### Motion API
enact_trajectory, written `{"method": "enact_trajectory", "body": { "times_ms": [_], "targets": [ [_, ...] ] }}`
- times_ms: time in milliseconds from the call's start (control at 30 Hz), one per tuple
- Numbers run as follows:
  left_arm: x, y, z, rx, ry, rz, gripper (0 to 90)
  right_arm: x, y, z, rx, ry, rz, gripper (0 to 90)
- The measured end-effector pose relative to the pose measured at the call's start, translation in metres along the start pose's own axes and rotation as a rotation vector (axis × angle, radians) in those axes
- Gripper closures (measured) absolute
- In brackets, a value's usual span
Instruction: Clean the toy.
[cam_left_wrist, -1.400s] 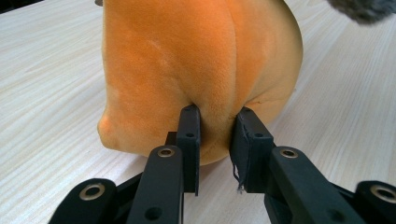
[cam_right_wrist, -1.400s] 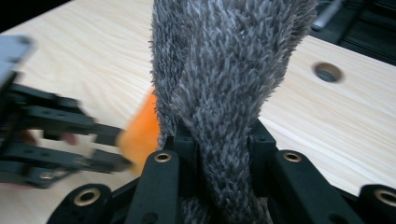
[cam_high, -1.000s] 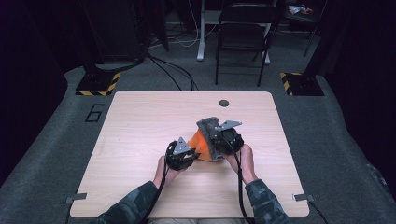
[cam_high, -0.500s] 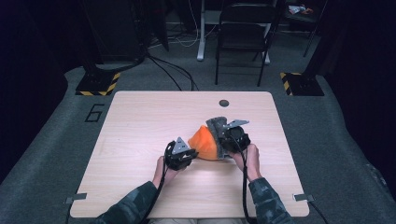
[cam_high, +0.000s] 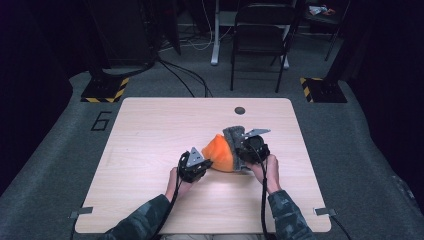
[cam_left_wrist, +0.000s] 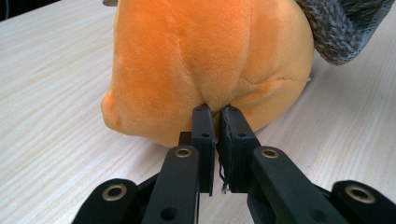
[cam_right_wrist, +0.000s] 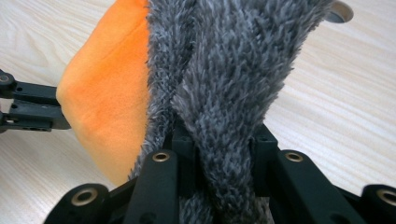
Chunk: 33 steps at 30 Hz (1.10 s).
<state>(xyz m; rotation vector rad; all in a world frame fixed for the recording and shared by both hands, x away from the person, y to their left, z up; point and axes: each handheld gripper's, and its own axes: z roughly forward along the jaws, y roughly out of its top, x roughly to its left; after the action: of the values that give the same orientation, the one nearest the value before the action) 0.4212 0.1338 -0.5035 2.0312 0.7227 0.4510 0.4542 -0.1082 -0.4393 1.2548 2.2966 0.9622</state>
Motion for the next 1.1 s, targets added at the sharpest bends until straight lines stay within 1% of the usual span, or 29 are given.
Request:
{"method": "enact_trajectory", "body": {
  "times_ms": [33, 100, 233, 267, 333, 367, 400, 433, 467, 500, 533, 567, 600, 633, 667, 733, 767, 833, 867, 900, 933, 967, 1000, 1033, 1067, 1100],
  "targets": [
    [0.0, 0.0, 0.0, 0.0, 0.001, 0.001, 84.9, -0.002, -0.001, 0.0, 0.005, -0.002, 0.01, 70.0],
    [0.001, 0.0, 0.0, 0.0, -0.003, 0.003, 84.9, -0.007, -0.002, 0.0, 0.02, -0.02, 0.025, 69.9],
    [0.001, 0.0, 0.0, -0.002, -0.005, 0.009, 84.7, -0.023, -0.012, 0.008, 0.082, -0.027, 0.068, 70.0],
    [0.001, 0.0, 0.0, -0.004, -0.005, 0.007, 84.6, -0.026, -0.015, 0.011, 0.101, -0.025, 0.091, 70.0],
    [0.002, -0.001, 0.0, -0.001, -0.011, 0.009, 84.5, -0.032, -0.021, 0.017, 0.141, -0.038, 0.103, 70.1],
    [0.003, -0.001, 0.0, -0.001, -0.01, 0.008, 84.5, -0.035, -0.025, 0.024, 0.187, -0.036, 0.107, 70.3],
    [0.003, -0.001, 0.0, -0.001, -0.01, 0.008, 84.4, -0.035, -0.025, 0.024, 0.187, -0.036, 0.107, 70.3],
    [0.004, -0.002, 0.0, 0.002, -0.008, 0.0, 84.4, -0.038, -0.027, 0.028, 0.211, -0.038, 0.101, 70.3],
    [0.006, -0.003, -0.001, 0.004, -0.013, -0.006, 84.2, -0.042, -0.034, 0.038, 0.25, -0.035, 0.115, 71.6],
    [0.006, -0.003, -0.001, 0.002, -0.011, -0.01, 84.1, -0.043, -0.033, 0.038, 0.244, -0.031, 0.125, 72.2],
    [0.006, -0.003, -0.002, 0.003, -0.011, -0.01, 84.1, -0.043, -0.032, 0.036, 0.238, -0.045, 0.116, 72.8],
    [0.006, -0.003, -0.002, 0.003, -0.011, -0.01, 84.0, -0.041, -0.029, 0.031, 0.217, -0.066, 0.111, 73.2],
    [0.006, -0.002, -0.002, 0.003, -0.011, -0.009, 83.9, -0.041, -0.027, 0.026, 0.198, -0.073, 0.101, 73.2],
    [0.006, -0.002, -0.001, -0.002, -0.009, -0.01, 83.7, -0.041, -0.024, 0.019, 0.173, -0.073, 0.114, 73.2],
    [0.006, -0.002, -0.001, -0.003, -0.01, -0.011, 83.6, -0.042, -0.02, 0.011, 0.137, -0.08, 0.121, 73.2],
    [0.006, -0.003, -0.001, -0.003, -0.015, -0.014, 83.5, -0.042, -0.012, -0.006, 0.056, -0.057, 0.14, 73.1],
    [0.006, -0.003, -0.001, -0.005, -0.014, -0.019, 83.4, -0.041, -0.008, -0.013, 0.02, -0.031, 0.151, 73.0],
    [0.007, -0.004, -0.002, -0.003, -0.012, -0.016, 83.2, -0.036, -0.002, -0.022, -0.027, 0.017, 0.132, 72.6],
    [0.007, -0.004, -0.002, -0.003, -0.009, -0.012, 82.9, -0.029, 0.001, -0.023, -0.036, 0.063, 0.127, 72.3],
    [0.007, -0.003, -0.002, -0.006, -0.004, -0.009, 82.5, -0.022, 0.003, -0.021, -0.028, 0.087, 0.111, 72.0],
    [0.007, -0.003, -0.002, -0.004, -0.003, -0.012, 82.0, -0.014, 0.004, -0.017, -0.011, 0.09, 0.086, 71.7],
    [0.007, -0.003, -0.002, 0.0, -0.002, -0.011, 81.4, -0.008, 0.004, -0.012, 0.013, 0.074, 0.06, 71.6],
    [0.008, -0.003, -0.003, -0.001, 0.001, -0.016, 80.0, 0.0, 0.003, -0.004, 0.035, 0.05, 0.038, 71.6],
    [0.008, -0.003, -0.004, -0.006, 0.003, -0.013, 76.9, 0.002, 0.002, 0.001, 0.036, 0.031, 0.03, 71.7],
    [0.007, -0.002, -0.006, -0.014, 0.009, 0.004, 72.7, 0.001, 0.001, 0.003, 0.031, 0.035, 0.023, 71.7],
    [0.005, 0.0, -0.007, -0.02, 0.026, 0.025, 64.8, 0.0, 0.001, 0.004, 0.029, 0.05, 0.041, 71.6]
  ]
}}
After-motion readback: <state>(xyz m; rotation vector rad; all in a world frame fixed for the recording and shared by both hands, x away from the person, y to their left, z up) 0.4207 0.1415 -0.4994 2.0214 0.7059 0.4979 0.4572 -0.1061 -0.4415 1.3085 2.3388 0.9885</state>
